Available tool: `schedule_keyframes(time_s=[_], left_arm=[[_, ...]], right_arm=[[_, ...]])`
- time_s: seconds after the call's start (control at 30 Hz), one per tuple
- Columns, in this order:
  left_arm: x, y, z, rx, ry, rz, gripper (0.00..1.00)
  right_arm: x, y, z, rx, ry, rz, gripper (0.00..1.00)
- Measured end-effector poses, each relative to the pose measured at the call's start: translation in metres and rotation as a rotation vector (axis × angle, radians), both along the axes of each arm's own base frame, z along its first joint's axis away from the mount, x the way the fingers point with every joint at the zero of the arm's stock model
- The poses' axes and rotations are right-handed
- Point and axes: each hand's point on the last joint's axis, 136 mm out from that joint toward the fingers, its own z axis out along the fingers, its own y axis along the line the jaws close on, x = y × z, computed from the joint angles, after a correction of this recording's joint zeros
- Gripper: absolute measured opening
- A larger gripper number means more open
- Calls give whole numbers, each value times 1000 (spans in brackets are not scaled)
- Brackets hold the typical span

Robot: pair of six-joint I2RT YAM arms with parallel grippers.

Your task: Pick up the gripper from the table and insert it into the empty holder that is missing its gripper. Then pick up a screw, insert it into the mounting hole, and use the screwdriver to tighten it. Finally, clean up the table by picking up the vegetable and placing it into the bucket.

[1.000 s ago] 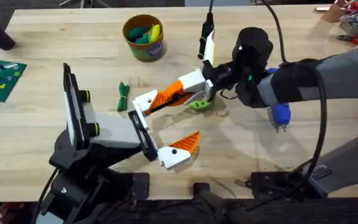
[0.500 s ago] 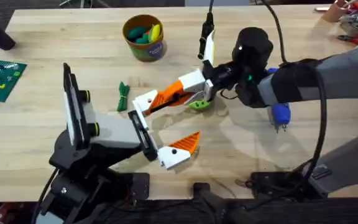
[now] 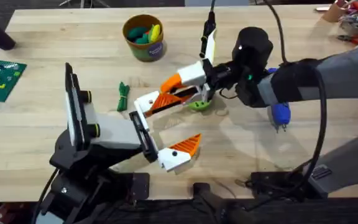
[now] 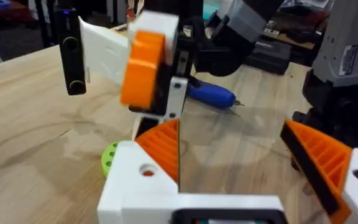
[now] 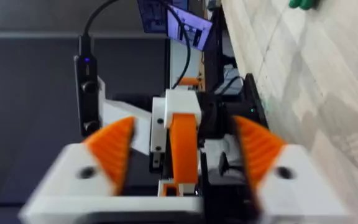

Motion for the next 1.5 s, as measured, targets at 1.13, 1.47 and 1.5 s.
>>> schedule_keyframes(time_s=[1.13,1.47,1.5], left_arm=[[-3,-2,0,-1,0,-21,989],[-3,-2,0,-1,0,-21,989],[-3,-2,0,0,1,-21,989]], right_arm=[[36,-72,45,-468,-311,-367,994],[38,-134,88,-882,-682,-378,995],[37,-138,87,-918,-699,-371,995]])
